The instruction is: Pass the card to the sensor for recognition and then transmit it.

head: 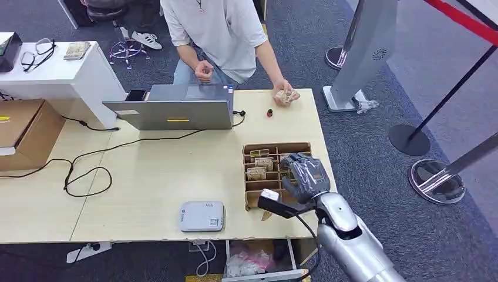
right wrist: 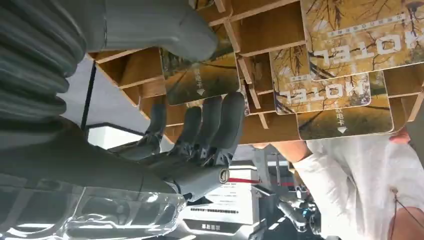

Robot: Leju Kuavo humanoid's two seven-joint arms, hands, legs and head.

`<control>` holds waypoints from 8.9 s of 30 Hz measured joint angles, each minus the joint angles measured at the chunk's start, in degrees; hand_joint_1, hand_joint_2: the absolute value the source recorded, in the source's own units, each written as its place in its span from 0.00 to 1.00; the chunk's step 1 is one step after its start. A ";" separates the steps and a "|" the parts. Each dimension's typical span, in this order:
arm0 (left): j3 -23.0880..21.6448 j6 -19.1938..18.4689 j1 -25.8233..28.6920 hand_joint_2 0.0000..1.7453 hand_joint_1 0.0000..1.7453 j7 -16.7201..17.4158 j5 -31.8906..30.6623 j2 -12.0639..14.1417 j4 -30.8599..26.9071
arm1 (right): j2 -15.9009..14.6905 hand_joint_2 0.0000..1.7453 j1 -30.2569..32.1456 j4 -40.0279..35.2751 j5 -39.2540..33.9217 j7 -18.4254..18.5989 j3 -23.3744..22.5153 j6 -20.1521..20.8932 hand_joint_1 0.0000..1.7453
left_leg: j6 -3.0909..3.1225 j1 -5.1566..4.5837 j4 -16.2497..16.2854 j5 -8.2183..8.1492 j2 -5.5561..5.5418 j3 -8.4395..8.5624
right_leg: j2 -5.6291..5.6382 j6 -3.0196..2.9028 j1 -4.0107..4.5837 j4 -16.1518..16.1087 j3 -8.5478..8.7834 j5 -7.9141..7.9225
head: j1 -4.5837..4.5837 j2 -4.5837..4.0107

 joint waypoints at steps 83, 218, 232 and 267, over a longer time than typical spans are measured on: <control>0.00 -0.11 0.03 0.00 0.00 -1.49 1.01 -0.11 0.00 | -6.10 1.00 13.17 -18.43 3.06 4.74 -3.93 1.75 0.00 | 0.01 0.00 0.00 -0.01 0.01 -0.06 | -0.01 0.00 0.00 -0.02 -0.04 -0.01 | 0.00 0.00; 0.00 0.33 -0.02 0.00 0.00 -2.54 1.38 -1.14 0.00 | -3.34 1.00 3.51 -5.60 1.31 1.62 -1.81 -0.24 0.96 | 0.01 0.00 0.01 -0.01 0.03 0.03 | 0.01 0.01 0.00 -0.02 0.01 0.00 | 0.00 0.00; 0.00 0.31 -0.01 0.00 0.00 -2.67 1.62 -1.14 0.00 | -3.43 1.00 6.61 -10.40 2.56 2.23 -1.57 -1.44 0.00 | 0.01 0.00 0.01 -0.01 0.02 0.00 | 0.01 0.01 0.00 -0.02 -0.03 0.00 | 0.00 0.00; 0.00 1.01 0.10 0.00 0.00 -1.79 1.92 -1.11 0.00 | -5.64 1.00 11.39 -17.20 2.10 1.68 -2.91 1.16 0.19 | 0.02 -0.01 0.01 -0.02 0.00 -0.07 | -0.01 0.01 -0.01 -0.02 -0.05 -0.01 | 0.00 0.00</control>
